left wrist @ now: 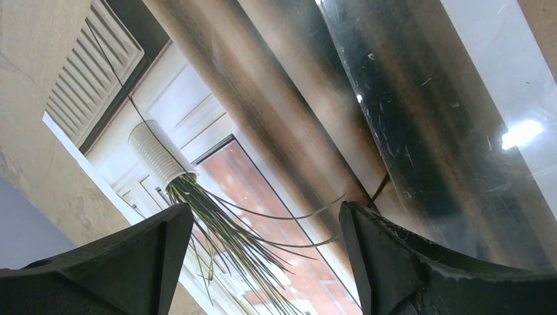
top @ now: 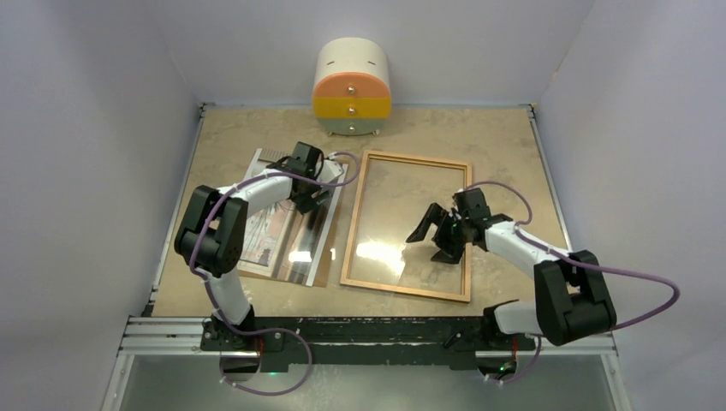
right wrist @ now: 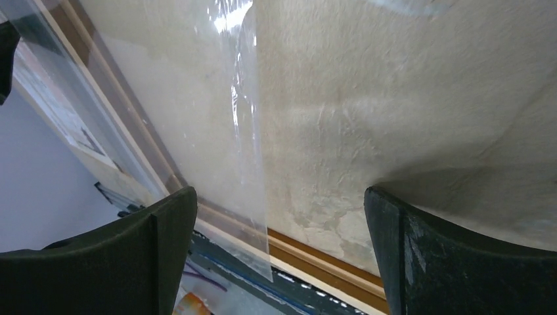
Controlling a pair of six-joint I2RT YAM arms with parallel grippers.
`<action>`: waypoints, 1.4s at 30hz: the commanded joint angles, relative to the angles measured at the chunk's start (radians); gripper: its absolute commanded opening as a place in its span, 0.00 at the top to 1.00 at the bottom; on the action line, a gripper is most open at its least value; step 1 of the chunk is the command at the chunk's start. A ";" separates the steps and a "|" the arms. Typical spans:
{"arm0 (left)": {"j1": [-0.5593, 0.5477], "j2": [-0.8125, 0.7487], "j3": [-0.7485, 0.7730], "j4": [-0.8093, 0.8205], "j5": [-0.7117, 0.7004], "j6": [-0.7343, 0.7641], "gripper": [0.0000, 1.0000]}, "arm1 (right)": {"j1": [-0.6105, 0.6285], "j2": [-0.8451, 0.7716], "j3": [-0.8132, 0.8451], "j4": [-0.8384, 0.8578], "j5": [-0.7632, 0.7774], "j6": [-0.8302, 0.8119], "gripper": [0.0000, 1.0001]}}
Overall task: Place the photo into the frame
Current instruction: Pick up the photo frame item from the photo frame.
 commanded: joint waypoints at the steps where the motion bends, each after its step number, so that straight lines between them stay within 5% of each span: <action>1: -0.010 -0.002 -0.013 0.020 -0.004 -0.005 0.12 | 0.037 -0.022 -0.075 0.197 -0.063 0.139 0.01; 12: -0.012 0.036 -0.029 0.040 -0.014 -0.005 0.12 | 0.116 0.069 -0.237 0.546 -0.059 0.307 0.24; 20: -0.012 0.058 -0.030 0.040 -0.007 -0.009 0.12 | 0.135 0.045 -0.366 0.923 -0.011 0.455 0.29; 30: -0.012 0.070 -0.022 0.032 -0.001 -0.002 0.12 | 0.164 0.142 -0.339 1.207 -0.049 0.505 0.40; 36: -0.012 0.063 -0.016 0.022 0.002 0.005 0.12 | 0.165 0.170 -0.314 1.276 -0.061 0.494 0.59; 40: -0.012 0.059 -0.014 0.014 0.014 0.007 0.12 | 0.166 0.191 -0.288 1.282 -0.072 0.472 0.83; 42: -0.014 0.060 -0.012 0.013 0.015 0.006 0.12 | 0.166 0.215 -0.277 1.307 -0.086 0.477 0.84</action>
